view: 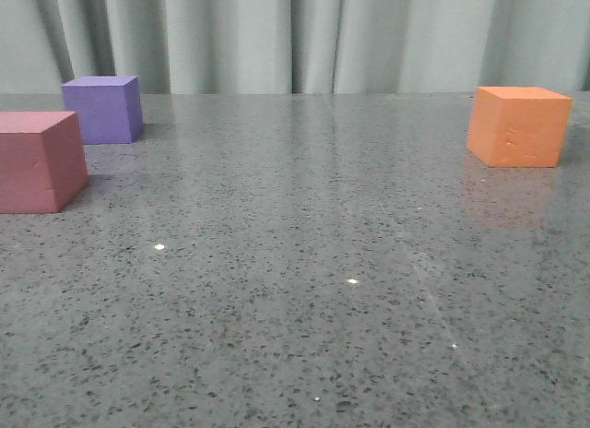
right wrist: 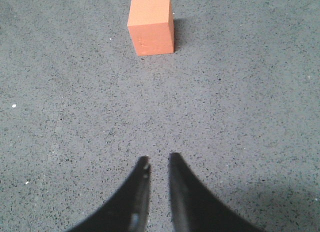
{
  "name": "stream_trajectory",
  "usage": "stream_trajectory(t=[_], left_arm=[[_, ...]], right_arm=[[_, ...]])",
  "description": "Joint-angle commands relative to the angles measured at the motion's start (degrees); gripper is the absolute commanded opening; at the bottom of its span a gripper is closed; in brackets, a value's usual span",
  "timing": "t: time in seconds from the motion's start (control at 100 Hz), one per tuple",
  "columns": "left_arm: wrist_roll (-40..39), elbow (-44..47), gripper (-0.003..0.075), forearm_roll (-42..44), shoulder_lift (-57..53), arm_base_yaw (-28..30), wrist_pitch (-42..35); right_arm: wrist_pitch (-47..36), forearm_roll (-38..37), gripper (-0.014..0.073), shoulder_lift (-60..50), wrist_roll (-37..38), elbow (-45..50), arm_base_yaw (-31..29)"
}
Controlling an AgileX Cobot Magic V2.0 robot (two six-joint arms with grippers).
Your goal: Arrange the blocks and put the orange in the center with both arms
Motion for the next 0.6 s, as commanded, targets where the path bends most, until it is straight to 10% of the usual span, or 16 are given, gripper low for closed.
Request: stream_trajectory(t=[0.0,0.15,0.59], left_arm=[[-0.45,-2.06,0.0385,-0.89,0.85,-0.32,-3.32],[-0.45,-2.06,0.0723,-0.24,0.85,-0.32,-3.32],[-0.45,-2.06,0.064,-0.24,0.85,-0.32,-3.32]], right_arm=[[-3.3,0.35,0.0399,1.12,-0.37,-1.58,-0.4],[-3.57,0.3,0.0652,1.12,-0.37,-1.58,-0.4],[-8.62,3.99,0.0633,8.49,-4.26,-5.62,-0.4]])
